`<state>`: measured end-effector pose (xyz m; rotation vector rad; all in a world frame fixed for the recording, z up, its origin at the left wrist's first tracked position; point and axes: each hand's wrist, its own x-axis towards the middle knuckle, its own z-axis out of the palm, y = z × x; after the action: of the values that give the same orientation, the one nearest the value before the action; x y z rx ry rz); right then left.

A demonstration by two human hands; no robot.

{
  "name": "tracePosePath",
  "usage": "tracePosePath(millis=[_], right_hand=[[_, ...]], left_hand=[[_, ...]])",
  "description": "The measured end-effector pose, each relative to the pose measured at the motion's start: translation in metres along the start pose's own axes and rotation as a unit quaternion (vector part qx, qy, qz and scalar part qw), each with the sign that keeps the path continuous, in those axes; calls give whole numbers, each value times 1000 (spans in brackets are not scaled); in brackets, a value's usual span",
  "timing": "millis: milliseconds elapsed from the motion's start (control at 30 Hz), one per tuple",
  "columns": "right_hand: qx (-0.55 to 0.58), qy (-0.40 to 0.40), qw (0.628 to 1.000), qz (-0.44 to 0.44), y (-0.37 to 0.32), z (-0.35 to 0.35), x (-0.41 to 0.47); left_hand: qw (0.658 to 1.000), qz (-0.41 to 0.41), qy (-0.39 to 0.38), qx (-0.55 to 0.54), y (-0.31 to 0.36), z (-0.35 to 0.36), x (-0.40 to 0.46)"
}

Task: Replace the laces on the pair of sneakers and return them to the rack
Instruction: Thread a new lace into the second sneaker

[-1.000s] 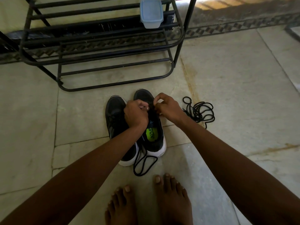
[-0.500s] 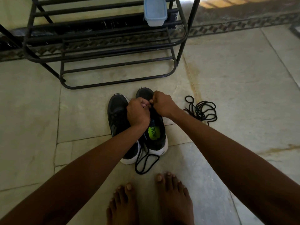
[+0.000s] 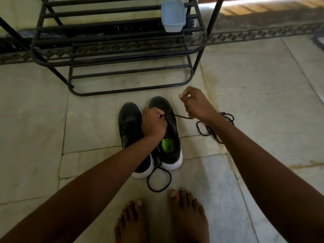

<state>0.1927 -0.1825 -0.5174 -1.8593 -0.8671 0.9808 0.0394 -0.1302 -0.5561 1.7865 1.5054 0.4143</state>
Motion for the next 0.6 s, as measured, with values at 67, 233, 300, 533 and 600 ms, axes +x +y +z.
tracePosePath(millis=[67, 233, 300, 533, 600], right_hand=[[-382, -86, 918, -65, 7, -10, 5], [-404, -73, 896, -171, 16, -4, 1], [-227, 59, 951, -204, 14, 2, -3], [-94, -62, 993, -36, 6, -11, -11], [-331, -134, 932, -68, 16, -11, -6]], left_hand=[[1000, 0, -1, -2, 1, -1, 1], [1000, 1, -5, -1, -2, -1, 2], [1000, 6, -8, 2, -3, -1, 2], [1000, 10, -8, -2, -3, -1, 1], [1000, 13, -6, -3, -2, -1, 1]])
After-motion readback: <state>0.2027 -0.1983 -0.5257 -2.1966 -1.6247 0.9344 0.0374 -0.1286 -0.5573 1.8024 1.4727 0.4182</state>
